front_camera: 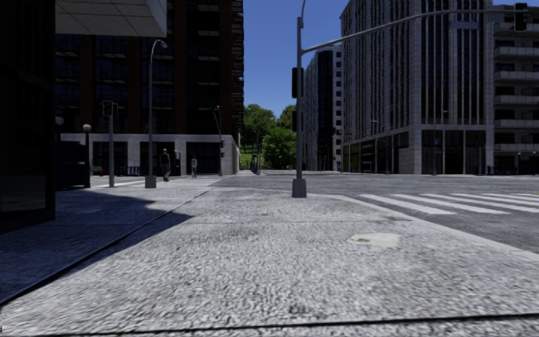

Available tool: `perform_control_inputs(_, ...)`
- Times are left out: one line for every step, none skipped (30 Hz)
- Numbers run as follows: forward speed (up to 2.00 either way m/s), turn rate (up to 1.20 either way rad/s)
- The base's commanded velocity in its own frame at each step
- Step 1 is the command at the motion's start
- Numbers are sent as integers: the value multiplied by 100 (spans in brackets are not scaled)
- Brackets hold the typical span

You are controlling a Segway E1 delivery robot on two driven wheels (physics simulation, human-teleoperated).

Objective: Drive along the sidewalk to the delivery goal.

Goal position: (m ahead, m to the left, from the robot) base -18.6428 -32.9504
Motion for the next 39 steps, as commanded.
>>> perform_control_inputs(194,0)
perform_control_inputs(194,0)
perform_control_inputs(194,0)
perform_control_inputs(194,0)
perform_control_inputs(194,0)
perform_control_inputs(194,0)
perform_control_inputs(194,0)
perform_control_inputs(194,0)
perform_control_inputs(194,0)
perform_control_inputs(194,0)
perform_control_inputs(194,0)
perform_control_inputs(194,0)
perform_control_inputs(194,0)
perform_control_inputs(194,0)
perform_control_inputs(194,0)
perform_control_inputs(194,0)
perform_control_inputs(194,0)
perform_control_inputs(194,-1)
perform_control_inputs(194,-17)
perform_control_inputs(194,-22)
perform_control_inputs(194,-22)
perform_control_inputs(194,-24)
perform_control_inputs(194,-31)
perform_control_inputs(194,-40)
perform_control_inputs(194,-40)
perform_control_inputs(194,-47)
perform_control_inputs(194,-50)
perform_control_inputs(194,-50)
perform_control_inputs(194,-50)
perform_control_inputs(194,-50)
perform_control_inputs(194,-50)
perform_control_inputs(194,-50)
perform_control_inputs(194,-50)
perform_control_inputs(194,-50)
perform_control_inputs(194,-50)
perform_control_inputs(194,-50)
perform_control_inputs(194,-50)
perform_control_inputs(194,-50)
perform_control_inputs(194,-50)
